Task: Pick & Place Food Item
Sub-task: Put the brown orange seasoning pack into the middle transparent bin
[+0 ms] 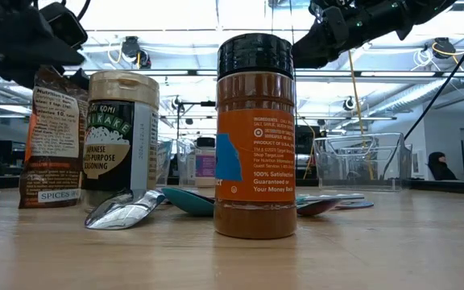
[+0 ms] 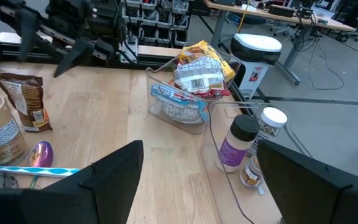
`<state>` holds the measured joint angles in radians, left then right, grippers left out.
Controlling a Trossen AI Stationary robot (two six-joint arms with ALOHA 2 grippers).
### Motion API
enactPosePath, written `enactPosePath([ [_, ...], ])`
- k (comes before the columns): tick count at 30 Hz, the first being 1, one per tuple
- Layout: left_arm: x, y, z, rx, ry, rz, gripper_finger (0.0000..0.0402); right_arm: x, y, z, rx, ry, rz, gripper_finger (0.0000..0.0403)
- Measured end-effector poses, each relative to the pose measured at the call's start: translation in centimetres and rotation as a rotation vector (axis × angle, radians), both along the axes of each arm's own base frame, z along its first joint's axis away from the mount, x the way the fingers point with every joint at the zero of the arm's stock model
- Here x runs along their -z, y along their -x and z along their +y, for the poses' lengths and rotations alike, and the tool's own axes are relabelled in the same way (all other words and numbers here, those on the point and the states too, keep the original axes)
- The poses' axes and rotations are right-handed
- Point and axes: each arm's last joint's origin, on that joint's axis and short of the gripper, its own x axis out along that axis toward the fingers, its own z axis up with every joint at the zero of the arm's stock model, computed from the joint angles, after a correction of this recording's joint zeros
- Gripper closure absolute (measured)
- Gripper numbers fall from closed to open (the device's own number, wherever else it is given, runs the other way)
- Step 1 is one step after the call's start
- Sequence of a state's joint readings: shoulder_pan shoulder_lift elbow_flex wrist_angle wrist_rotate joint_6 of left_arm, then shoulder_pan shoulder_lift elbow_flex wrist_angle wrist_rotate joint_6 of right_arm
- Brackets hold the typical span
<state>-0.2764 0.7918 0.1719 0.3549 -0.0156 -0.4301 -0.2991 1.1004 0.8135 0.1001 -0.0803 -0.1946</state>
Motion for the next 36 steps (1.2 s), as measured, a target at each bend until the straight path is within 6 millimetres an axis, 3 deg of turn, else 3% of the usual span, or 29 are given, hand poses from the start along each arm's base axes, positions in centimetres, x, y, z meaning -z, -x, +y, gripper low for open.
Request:
enactPosePath([
  [4,0.1,0.1,-0.1,0.041,0.030,0.019,0.0149,0.0,0.0,0.0,0.000,0.000,0.000,0.0099],
  [18,-0.1,0.3,-1.0,-0.074,0.268,0.080,0.0148,0.1,0.0,0.0,0.003,-0.010,0.005,0.0099],
  [30,-2.3,-0.1,-1.4,-0.218,0.253,0.243,0.0149,0.1,0.0,0.0,0.003,-0.010,0.005,0.0099],
  [36,-2.6,-1.3,-2.3,-0.227,0.225,0.311,0.0149,0.1,0.0,0.0,0.003,-0.010,0.005,0.0099],
])
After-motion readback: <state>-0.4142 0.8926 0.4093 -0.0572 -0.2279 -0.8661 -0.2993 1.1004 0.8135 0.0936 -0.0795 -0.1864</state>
